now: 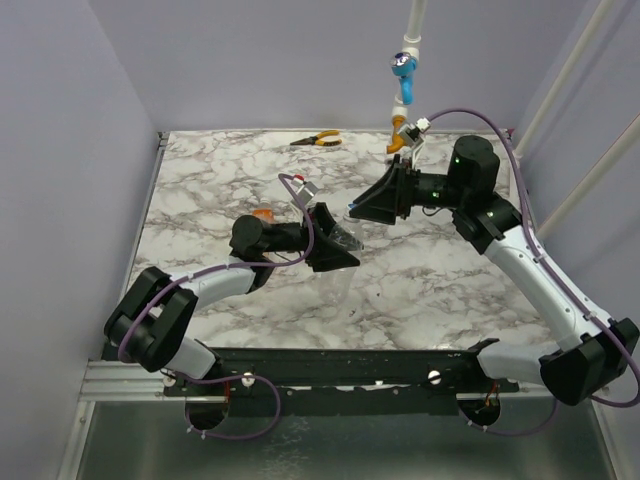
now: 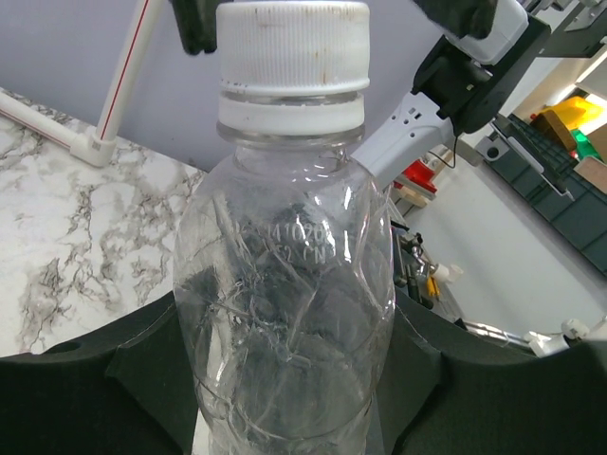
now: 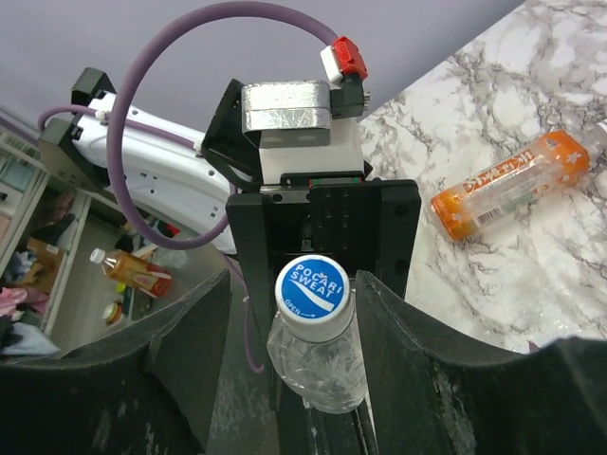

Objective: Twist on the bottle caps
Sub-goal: Screw the bottle cap onto the plastic bottle.

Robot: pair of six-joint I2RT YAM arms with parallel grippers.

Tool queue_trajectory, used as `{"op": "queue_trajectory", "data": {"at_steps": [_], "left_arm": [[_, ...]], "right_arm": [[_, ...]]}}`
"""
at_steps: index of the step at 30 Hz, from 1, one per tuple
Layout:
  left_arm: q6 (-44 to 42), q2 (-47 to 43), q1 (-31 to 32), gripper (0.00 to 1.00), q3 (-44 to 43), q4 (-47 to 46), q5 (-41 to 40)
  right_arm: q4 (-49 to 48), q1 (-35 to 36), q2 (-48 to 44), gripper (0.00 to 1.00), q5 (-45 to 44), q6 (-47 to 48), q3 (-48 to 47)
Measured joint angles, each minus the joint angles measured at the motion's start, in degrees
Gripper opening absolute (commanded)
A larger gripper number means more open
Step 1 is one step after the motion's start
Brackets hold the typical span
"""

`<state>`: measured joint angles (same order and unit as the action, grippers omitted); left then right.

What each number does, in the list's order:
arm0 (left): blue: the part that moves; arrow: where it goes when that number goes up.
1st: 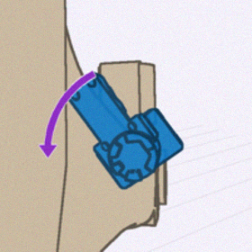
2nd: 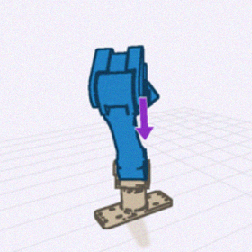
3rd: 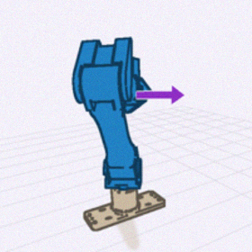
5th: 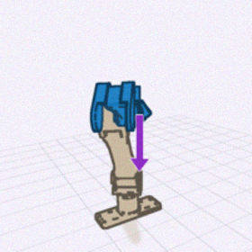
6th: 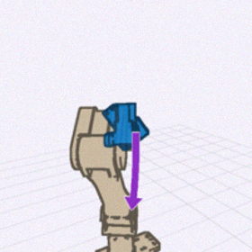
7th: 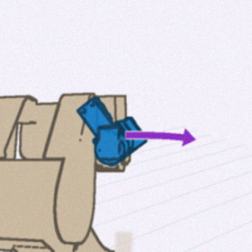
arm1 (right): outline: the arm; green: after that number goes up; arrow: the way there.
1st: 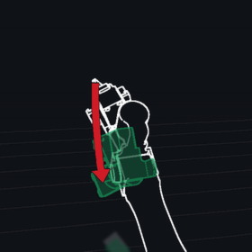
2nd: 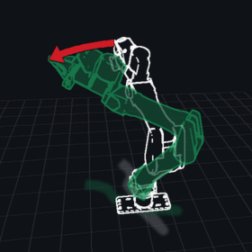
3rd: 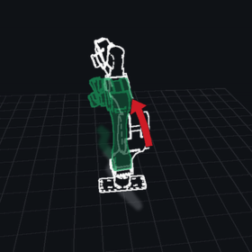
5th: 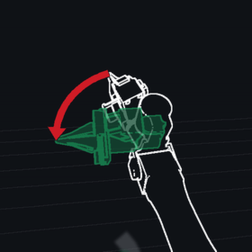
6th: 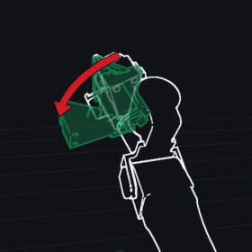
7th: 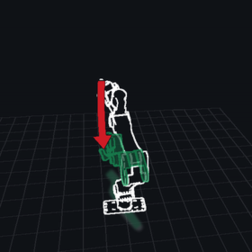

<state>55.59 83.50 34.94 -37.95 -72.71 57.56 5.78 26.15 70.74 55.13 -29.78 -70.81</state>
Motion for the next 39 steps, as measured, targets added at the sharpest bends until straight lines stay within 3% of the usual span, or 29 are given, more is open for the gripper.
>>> {"op": "queue_trajectory", "data": {"at_steps": [11,17,22,28,34,39], "left_arm": [[0.4,0.2,0.0,0.25,-0.1,-1.0,0.1],[0.1,0.2,0.0,0.24,-0.1,-0.8,0.0],[-7.0,-2.0,0.0,0.25,-0.1,7.9,-4.0],[-19.9,-7.9,1.3,0.25,-0.9,25.7,-19.0],[-31.4,-10.0,7.3,0.25,-1.3,39.4,-42.9],[-38.4,-9.9,12.7,0.26,-1.8,46.8,-60.8]], "right_arm": [[0.3,0.9,0.9,0.44,-0.5,0.3,0.0],[1.9,1.0,0.9,0.26,-2.4,0.8,-0.2],[7.9,2.0,1.6,0.14,-9.0,1.9,-2.9],[17.4,7.0,5.8,0.08,-27.6,1.6,-10.8],[26.4,13.6,11.6,0.02,-51.4,-2.6,-16.6],[29.1,16.7,15.2,0.03,-61.9,-8.4,-17.6]]}}
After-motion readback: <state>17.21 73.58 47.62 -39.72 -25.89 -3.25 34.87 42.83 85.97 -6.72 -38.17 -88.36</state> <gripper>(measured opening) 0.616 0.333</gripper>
